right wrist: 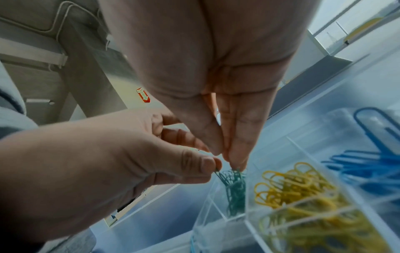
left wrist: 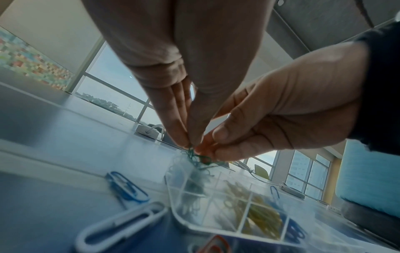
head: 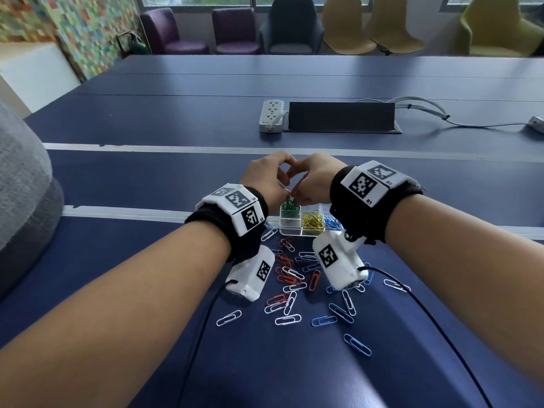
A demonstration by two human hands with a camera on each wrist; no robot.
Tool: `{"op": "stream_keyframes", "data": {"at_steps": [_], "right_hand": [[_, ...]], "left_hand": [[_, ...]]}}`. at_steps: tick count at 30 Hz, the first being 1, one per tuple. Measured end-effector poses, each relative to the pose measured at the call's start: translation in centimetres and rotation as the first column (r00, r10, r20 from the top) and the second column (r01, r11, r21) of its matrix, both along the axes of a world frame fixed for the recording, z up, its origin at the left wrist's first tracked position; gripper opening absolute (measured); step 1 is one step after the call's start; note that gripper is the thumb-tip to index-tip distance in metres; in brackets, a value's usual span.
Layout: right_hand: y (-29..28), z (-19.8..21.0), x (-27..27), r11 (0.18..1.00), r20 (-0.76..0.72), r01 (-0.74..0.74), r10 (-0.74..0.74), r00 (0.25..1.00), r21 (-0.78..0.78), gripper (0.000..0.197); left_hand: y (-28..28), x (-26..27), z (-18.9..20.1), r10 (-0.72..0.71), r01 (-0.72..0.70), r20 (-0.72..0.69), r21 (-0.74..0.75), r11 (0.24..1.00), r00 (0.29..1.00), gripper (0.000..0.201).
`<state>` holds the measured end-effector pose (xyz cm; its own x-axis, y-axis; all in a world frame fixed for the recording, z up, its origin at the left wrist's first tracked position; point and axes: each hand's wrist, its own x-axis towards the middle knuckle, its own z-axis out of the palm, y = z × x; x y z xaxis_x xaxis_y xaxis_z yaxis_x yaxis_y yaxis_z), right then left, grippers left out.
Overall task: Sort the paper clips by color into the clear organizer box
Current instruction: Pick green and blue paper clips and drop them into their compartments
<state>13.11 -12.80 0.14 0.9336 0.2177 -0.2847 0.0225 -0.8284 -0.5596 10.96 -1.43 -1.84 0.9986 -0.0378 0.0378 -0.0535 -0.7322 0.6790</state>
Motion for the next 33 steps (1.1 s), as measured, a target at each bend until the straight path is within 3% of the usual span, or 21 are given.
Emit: {"op": "stream_keyframes", "data": {"at_steps": [3, 7, 13, 19, 23, 27, 30, 33], "right_hand": [[-0.3, -0.3, 0.1, 1.000, 0.008, 0.003, -0.003, 1.000, 0.026, 0.052], [-0.7, -0.4, -0.1, 0.997, 0.050, -0.048, 0.051, 0.997, -0.055, 0.045], [-0.2, -0.4, -0.4, 0.997, 0.073, -0.051, 0.056, 0.996, -0.063, 0.041], [-0.7, -0.3, 0.0, 0.994, 0.079, 0.032, -0.040, 0.996, 0.104, 0.035], [-1.4, 0.0, -0.1, 0.996, 0.035, 0.029, -0.032, 0.999, 0.080, 0.021], [-1.0, -0.6, -0.4, 0.998, 0.012, -0.044, 0.045, 0.999, -0.042, 0.027], [-0.8, -0.3, -0.4, 0.999, 0.041, -0.045, 0.046, 0.998, -0.023, 0.030], [-1.2, 0.2, -0.7, 0.999, 0.048, -0.051, 0.050, 0.998, 0.014, 0.025]], "left_hand": [[0.2, 0.1, -0.4, 0.006, -0.004, -0.046, 0.038, 0.999, 0.999, 0.059], [0.2, 0.0, -0.3, -0.018, 0.021, -0.076, 0.047, 0.999, 0.997, 0.063], [0.4, -0.5, -0.1, -0.004, 0.005, -0.020, 0.025, 1.000, 1.000, 0.054], [0.8, -0.7, -0.5, 0.051, -0.054, -0.026, -0.177, 0.983, 0.998, 0.042], [1.2, -1.1, -0.8, -0.042, 0.029, -0.110, -0.118, 0.993, 0.993, 0.045], [1.0, -1.6, -0.5, -0.093, 0.081, -0.091, -0.130, 0.988, 0.992, 0.048], [1.0, -1.9, -0.5, -0.128, 0.115, -0.101, -0.127, 0.985, 0.987, 0.045], [1.2, -2.2, -0.3, -0.105, 0.103, -0.022, -0.086, 0.991, 0.994, 0.043]]}}
